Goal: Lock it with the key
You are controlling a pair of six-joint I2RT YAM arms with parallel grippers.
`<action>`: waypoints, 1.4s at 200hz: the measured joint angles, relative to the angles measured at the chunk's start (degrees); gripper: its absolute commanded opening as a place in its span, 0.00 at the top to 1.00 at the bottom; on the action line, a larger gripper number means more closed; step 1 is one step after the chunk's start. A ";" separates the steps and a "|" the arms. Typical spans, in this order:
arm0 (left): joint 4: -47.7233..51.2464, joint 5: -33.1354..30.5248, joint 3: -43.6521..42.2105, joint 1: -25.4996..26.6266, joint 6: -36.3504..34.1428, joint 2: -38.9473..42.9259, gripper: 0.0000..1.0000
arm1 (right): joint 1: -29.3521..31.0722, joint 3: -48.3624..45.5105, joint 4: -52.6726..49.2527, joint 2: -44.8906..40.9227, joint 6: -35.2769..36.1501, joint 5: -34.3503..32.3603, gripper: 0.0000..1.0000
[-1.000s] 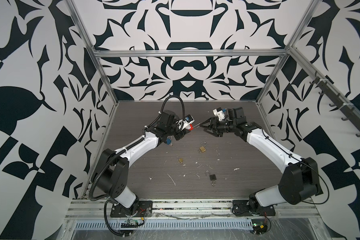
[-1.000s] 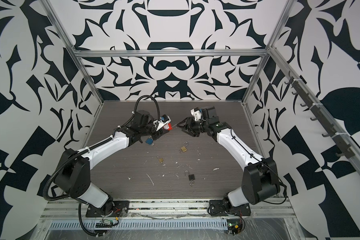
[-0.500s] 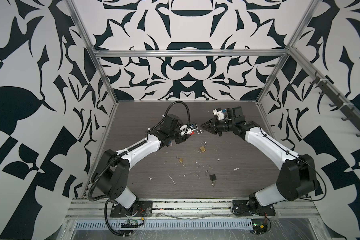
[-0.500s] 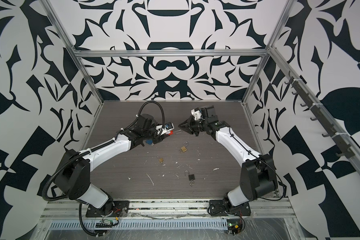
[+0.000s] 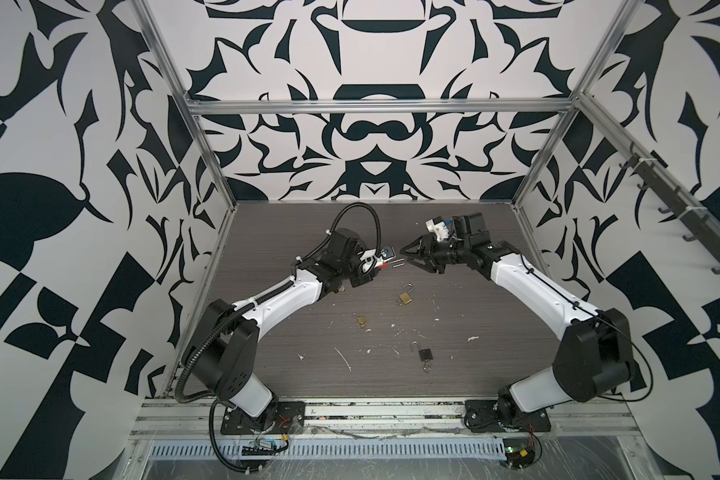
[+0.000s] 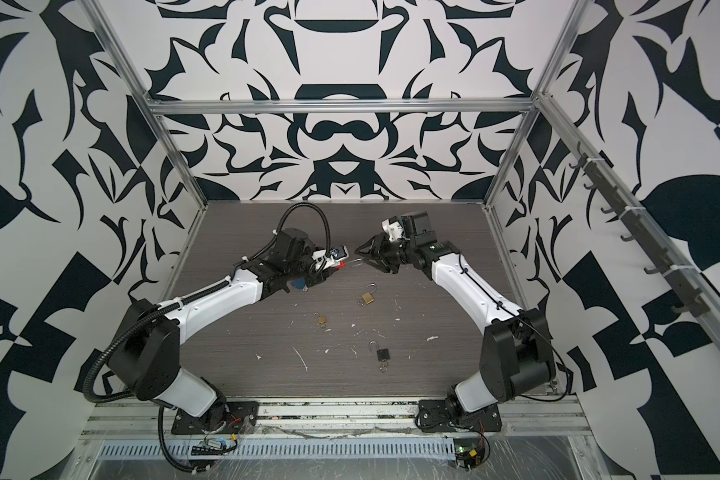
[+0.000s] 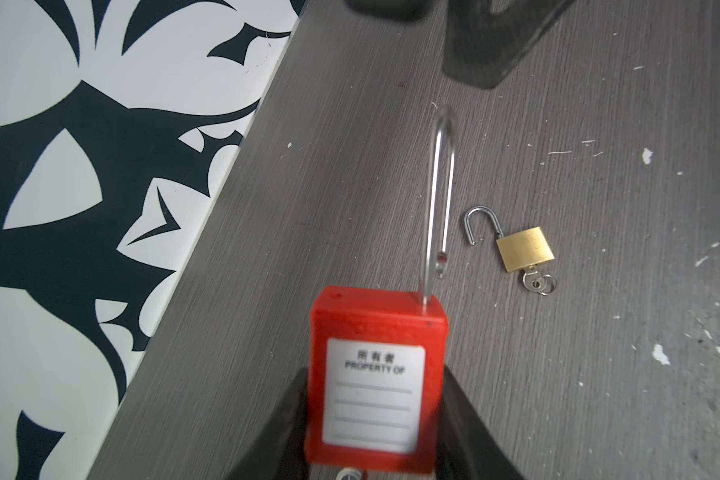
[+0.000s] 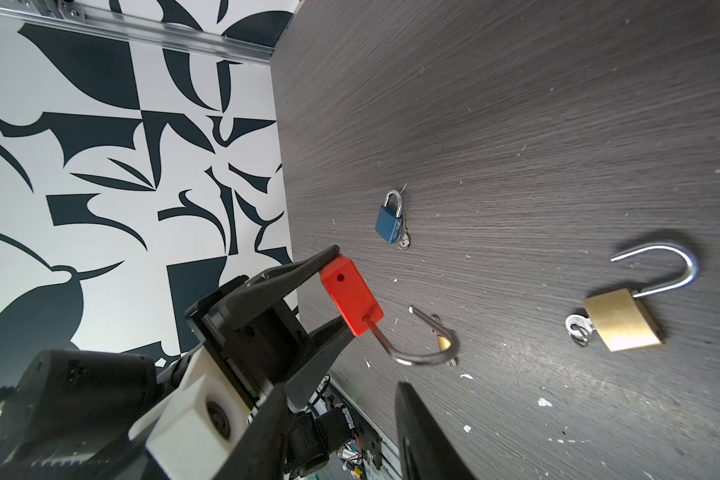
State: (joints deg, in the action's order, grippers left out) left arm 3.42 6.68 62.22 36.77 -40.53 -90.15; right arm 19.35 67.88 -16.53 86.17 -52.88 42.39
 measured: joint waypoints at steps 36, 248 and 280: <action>-0.76 -0.55 0.00 1.03 -0.24 0.02 0.95 | 0.00 -0.13 0.42 0.02 -0.79 0.07 0.56; -2.32 -0.72 -1.90 1.40 0.46 1.29 0.98 | 0.02 -1.40 1.70 2.82 0.39 0.02 0.72; -2.32 0.46 -2.43 1.44 0.44 1.92 0.99 | 0.02 -1.09 1.55 3.19 1.62 -0.20 0.85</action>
State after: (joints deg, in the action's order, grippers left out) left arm 1.10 7.14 59.79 38.22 -40.10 -88.23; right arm 19.38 66.78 -14.98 89.36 -51.27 42.19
